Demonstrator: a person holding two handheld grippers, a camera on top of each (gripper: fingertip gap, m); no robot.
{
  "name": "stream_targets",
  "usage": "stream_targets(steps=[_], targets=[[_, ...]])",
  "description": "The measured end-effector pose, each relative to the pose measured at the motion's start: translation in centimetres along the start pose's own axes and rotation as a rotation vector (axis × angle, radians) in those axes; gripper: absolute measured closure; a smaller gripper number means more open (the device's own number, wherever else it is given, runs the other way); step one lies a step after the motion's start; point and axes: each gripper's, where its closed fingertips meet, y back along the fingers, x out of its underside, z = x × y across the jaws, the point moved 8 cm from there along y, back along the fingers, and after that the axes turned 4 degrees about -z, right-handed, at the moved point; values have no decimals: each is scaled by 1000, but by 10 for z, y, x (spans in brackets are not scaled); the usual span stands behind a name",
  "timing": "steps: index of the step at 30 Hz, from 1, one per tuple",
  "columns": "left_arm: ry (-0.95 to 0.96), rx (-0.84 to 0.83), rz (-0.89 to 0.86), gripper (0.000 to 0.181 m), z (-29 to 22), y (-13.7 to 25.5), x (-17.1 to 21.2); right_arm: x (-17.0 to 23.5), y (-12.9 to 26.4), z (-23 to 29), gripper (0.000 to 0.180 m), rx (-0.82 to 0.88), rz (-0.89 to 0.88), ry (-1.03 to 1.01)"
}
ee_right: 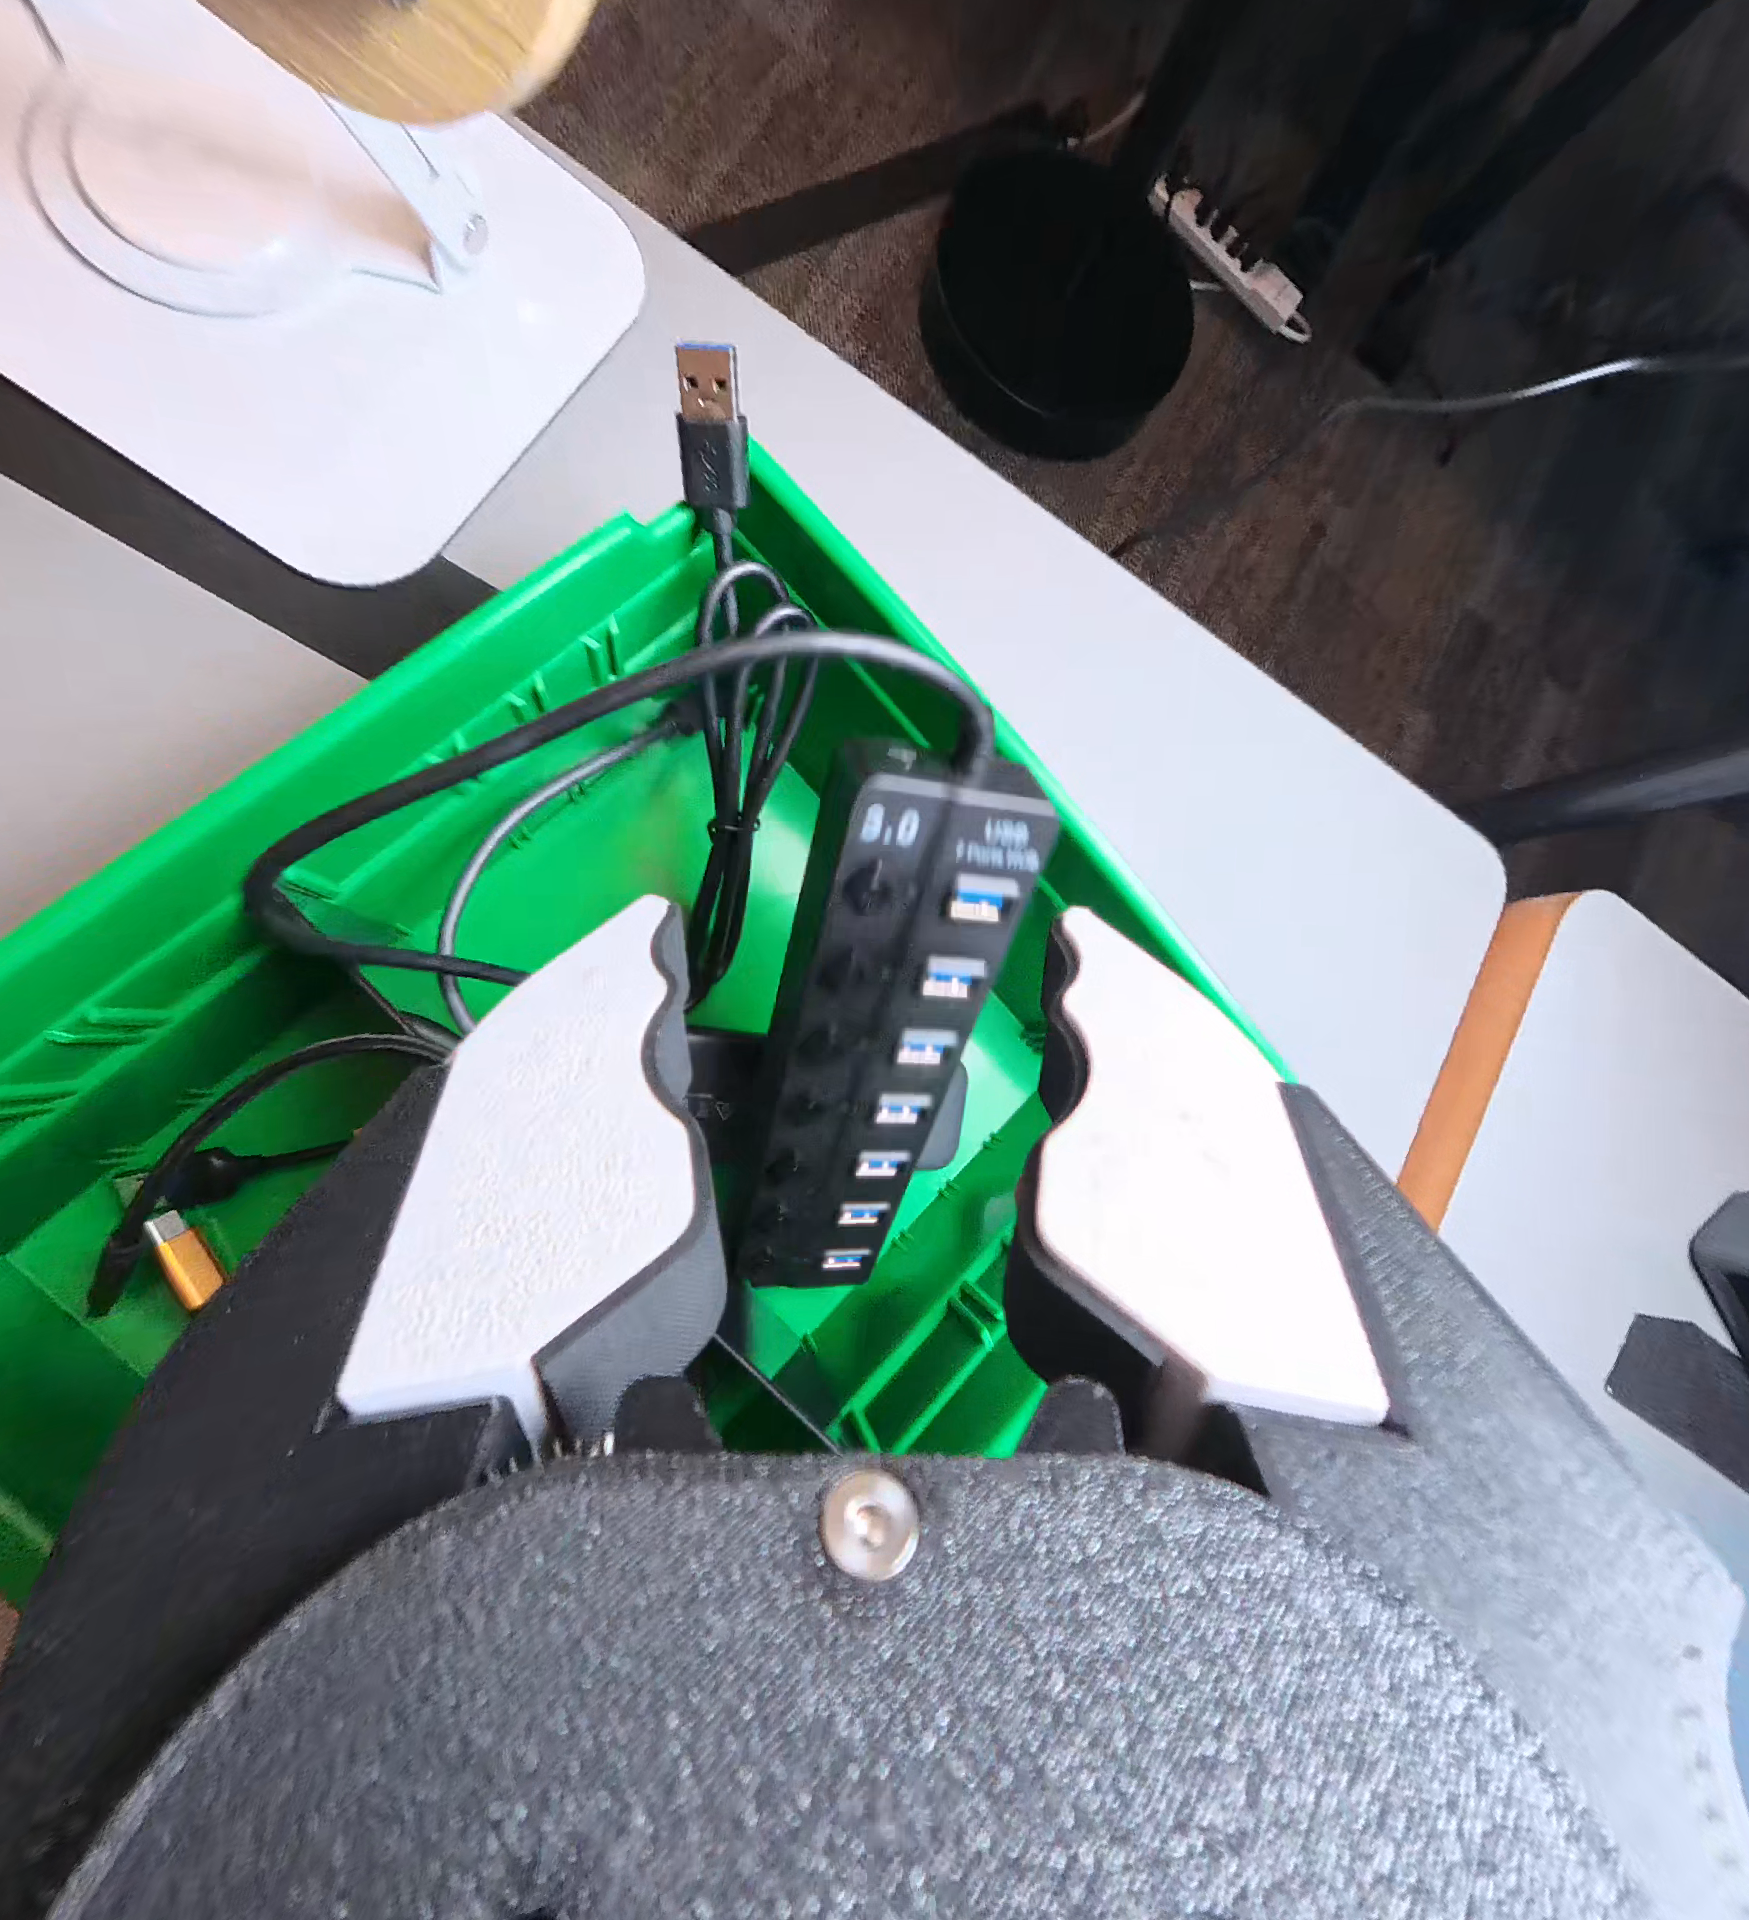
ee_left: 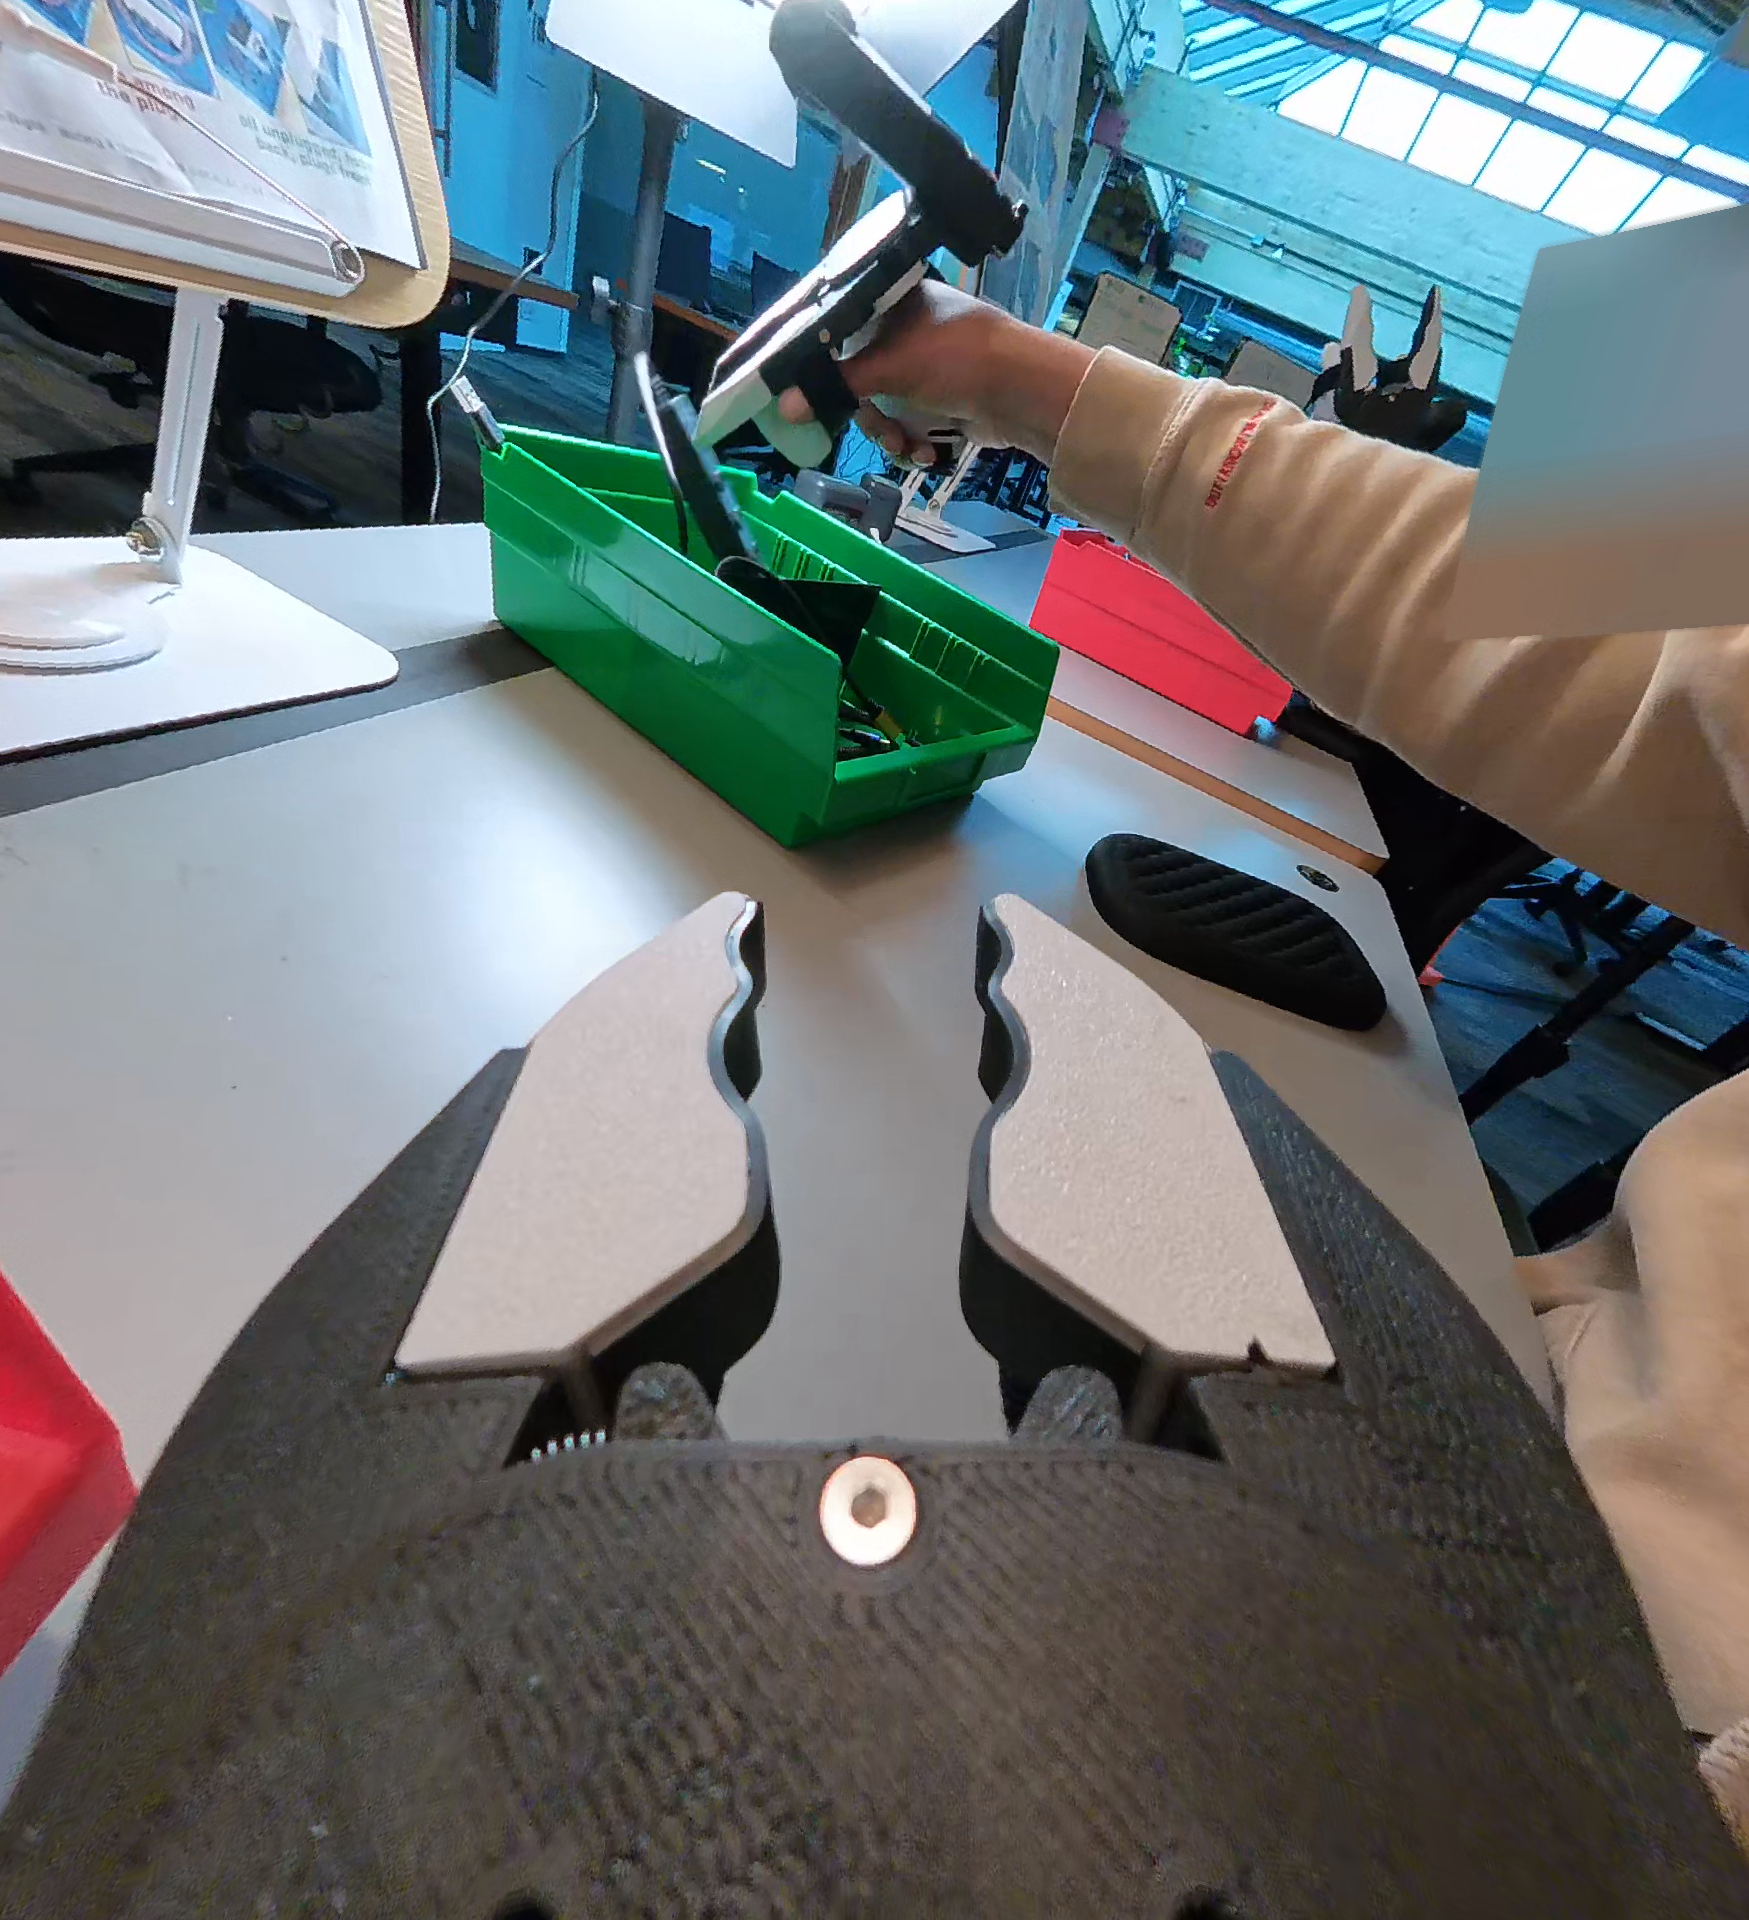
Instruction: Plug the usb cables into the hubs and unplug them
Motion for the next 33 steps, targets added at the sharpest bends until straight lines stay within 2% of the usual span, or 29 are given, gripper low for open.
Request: stream_targets(steps=[1, 4, 8, 12, 14, 17, 21, 25, 29, 30, 31, 32, 33], targets=[[-5, -3, 1, 142, 0, 0, 0, -2, 4, 0, 113, 0, -11, 8], [-22, -20, 0, 142, 1, 1, -1, -7, 25, 4, 112, -23, -86, 10], [-66, -74, -11, 139, 2, 4, -5, -9, 67, 33, 113, -125, -304, 3], [-129, -154, -6, 134, 4, 14, -13, 20, 98, 88, 114, -239, -421, 71], [-183, -202, 37, 132, 6, 26, -20, 47, 102, 117, 117, -286, -377, 141], [-266, -316, 174, 126, 18, 52, -28, 92, 93, 147, 116, -299, -207, 281], [-354, -483, 510, 119, 52, 85, -22, 134, 72, 159, 115, -217, 22, 473], [-370, -534, 831, 116, 84, 100, -7, 144, 56, 164, 118, -207, 162, 578], [-449, -506, 1100, 123, 106, 101, 11, 146, 39, 173, 132, -202, 273, 712], [-466, -475, 1162, 129, 109, 100, 17, 145, 35, 174, 139, -182, 280, 752], [-486, -435, 1196, 138, 111, 98, 23, 144, 32, 176, 152, -169, 278, 796], [-510, -397, 1200, 150, 111, 94, 26, 143, 30, 178, 151, -156, 274, 827], [-541, -384, 1188, 151, 111, 90, 27, 143, 30, 180, 151, -147, 270, 846]])
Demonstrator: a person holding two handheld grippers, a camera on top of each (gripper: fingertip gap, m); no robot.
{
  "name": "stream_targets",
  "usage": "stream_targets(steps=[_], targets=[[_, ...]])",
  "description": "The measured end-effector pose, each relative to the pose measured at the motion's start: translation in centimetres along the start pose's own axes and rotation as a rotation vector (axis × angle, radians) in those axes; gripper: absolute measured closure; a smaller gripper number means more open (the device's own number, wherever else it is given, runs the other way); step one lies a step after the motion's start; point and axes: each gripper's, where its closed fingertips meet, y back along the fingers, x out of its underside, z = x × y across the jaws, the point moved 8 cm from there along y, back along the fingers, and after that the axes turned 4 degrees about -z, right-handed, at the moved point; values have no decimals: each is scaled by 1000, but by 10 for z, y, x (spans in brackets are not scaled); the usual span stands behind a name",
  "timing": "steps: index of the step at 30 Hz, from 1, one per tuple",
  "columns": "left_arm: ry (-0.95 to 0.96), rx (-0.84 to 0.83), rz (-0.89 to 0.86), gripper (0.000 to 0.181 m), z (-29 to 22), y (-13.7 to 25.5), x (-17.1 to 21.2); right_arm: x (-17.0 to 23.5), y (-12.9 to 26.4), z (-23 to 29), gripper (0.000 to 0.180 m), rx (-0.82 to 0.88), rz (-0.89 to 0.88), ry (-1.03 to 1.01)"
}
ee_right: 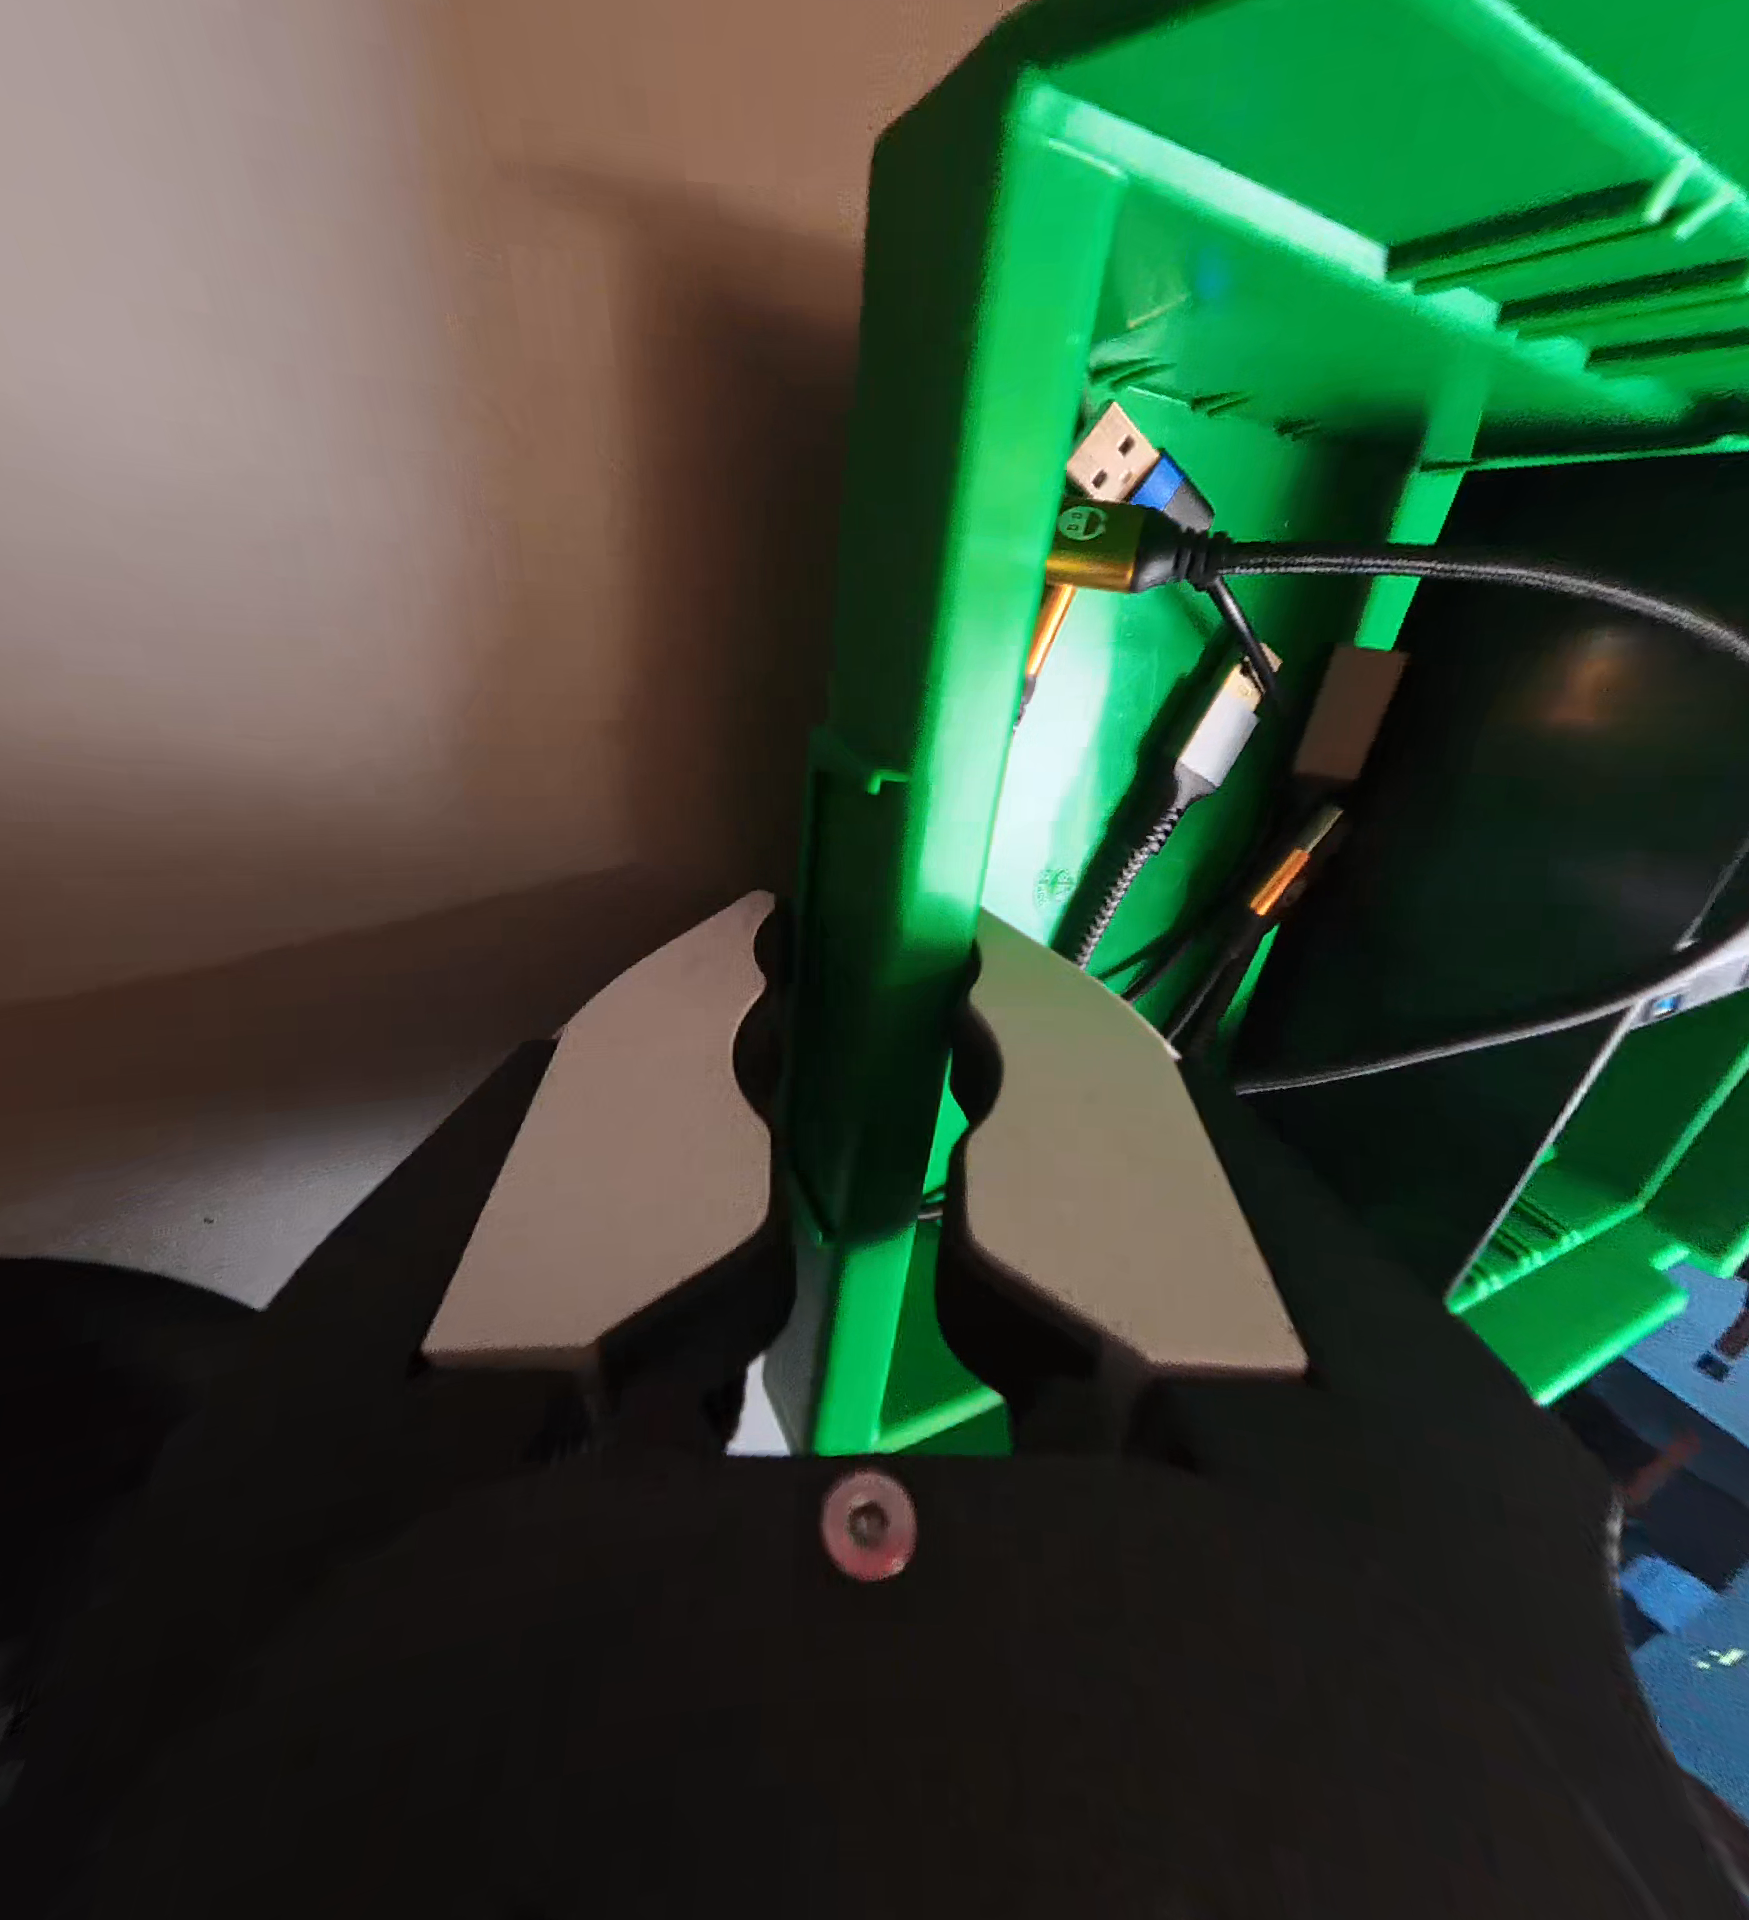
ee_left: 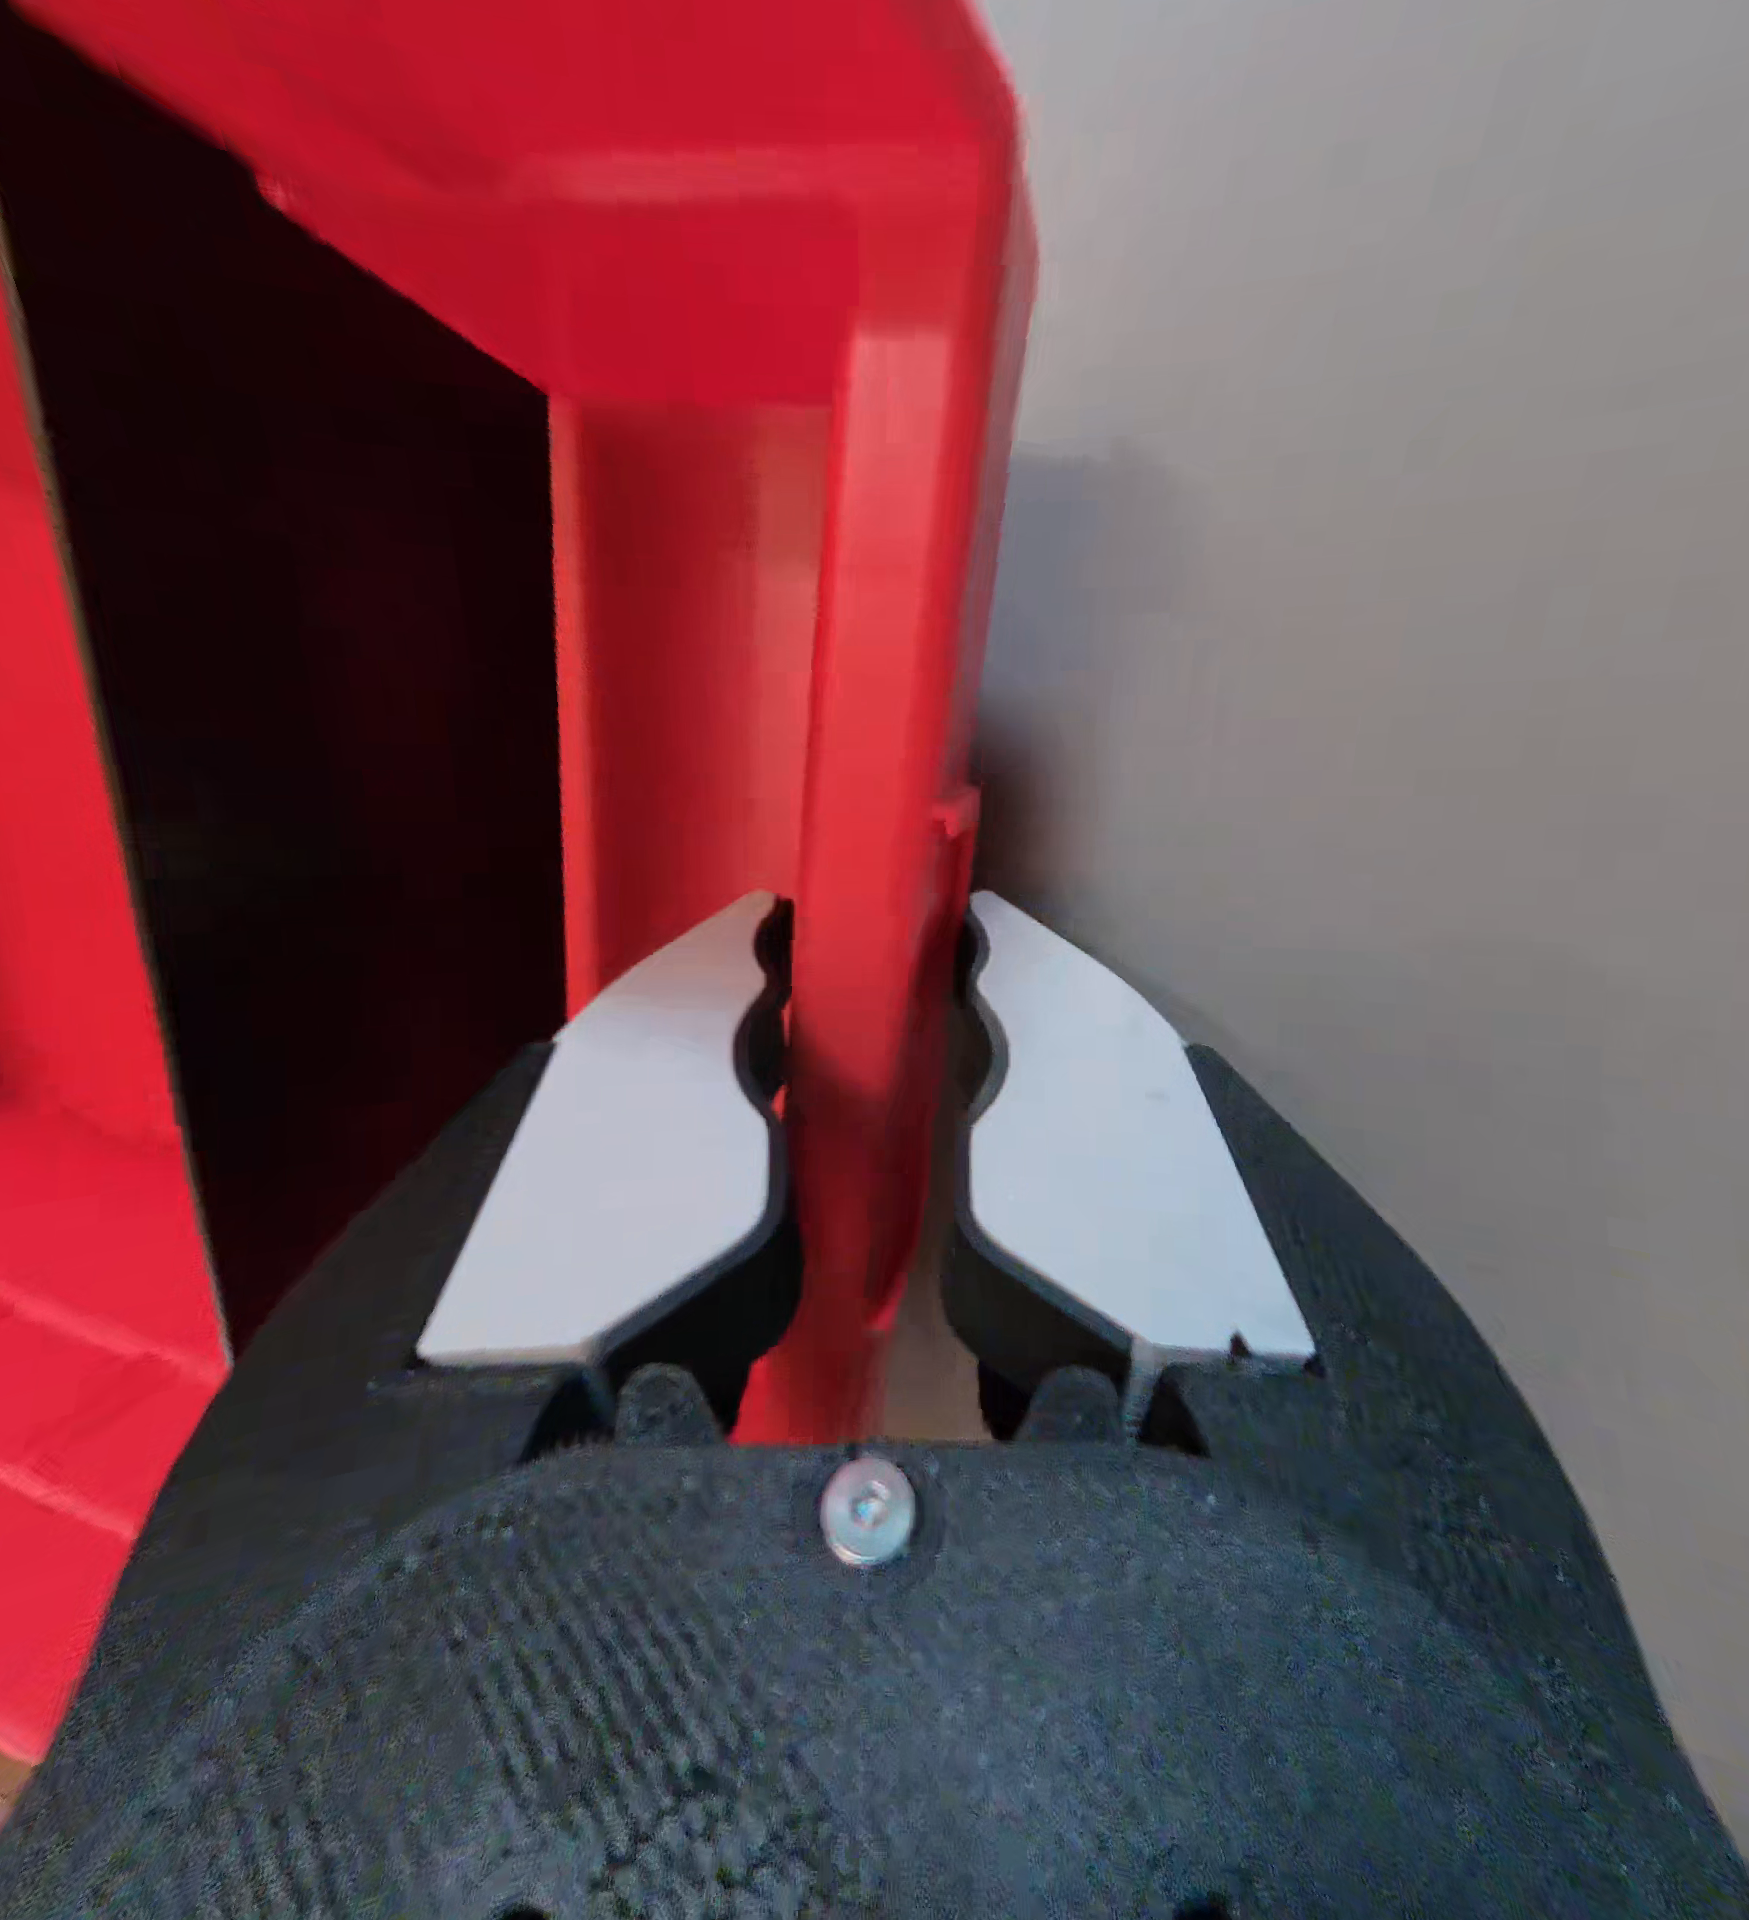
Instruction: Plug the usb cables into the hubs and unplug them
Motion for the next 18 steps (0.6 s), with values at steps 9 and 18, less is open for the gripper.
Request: stream_targets(steps=[9, 18], targets=[[-160, 7, -62, 153, -35, -7, -49, -34, 21, 50, 149, 5, -107, 121], [-358, 41, -157, 152, -60, -25, -124, -75, 54, 124, 148, -17, -196, 264]])
